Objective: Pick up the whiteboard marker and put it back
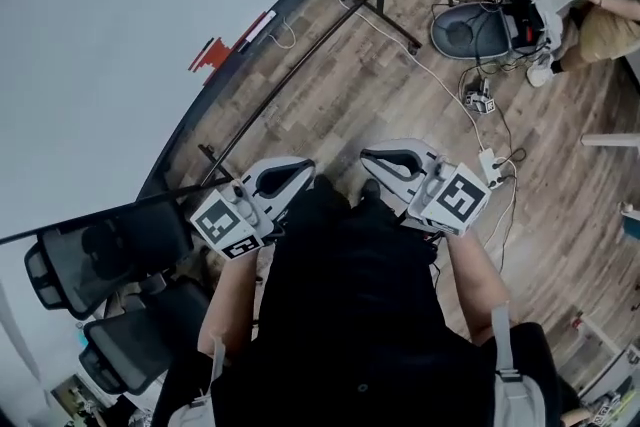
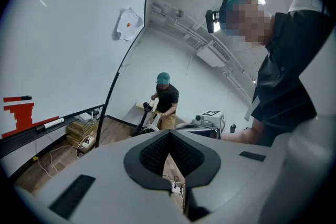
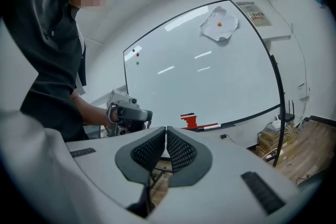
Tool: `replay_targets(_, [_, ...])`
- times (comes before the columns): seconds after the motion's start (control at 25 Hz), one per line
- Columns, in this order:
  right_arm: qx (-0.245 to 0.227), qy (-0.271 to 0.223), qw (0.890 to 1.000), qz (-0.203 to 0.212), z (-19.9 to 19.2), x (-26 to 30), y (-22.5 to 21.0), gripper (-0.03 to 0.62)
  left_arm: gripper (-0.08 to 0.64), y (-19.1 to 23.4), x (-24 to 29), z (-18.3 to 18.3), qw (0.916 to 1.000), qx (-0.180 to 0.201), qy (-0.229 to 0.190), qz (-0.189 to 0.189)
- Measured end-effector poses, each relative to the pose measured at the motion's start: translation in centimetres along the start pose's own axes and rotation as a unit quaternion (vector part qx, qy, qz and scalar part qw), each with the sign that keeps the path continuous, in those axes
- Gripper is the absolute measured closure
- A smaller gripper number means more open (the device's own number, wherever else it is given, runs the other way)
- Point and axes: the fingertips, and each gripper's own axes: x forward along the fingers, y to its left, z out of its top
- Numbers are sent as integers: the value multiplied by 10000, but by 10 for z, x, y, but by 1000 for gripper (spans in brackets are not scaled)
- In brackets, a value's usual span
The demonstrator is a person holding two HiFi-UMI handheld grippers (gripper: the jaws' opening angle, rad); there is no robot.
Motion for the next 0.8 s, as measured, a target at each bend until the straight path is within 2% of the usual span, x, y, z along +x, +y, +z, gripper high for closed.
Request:
replay_targets(0.2, [118,59,9999,5,-5,14,-35,572,549,37,13,4,9998,-144,-101,103])
replay_targets(0.52, [51,323,9994,-73,16,50,-100,572,549,99,45,39,9986,-273,-343,-297])
replay_targets(0.8, [-157,384,9991,22,50,115,-151,572,549,172,48,68,9992,-193,-308,-143])
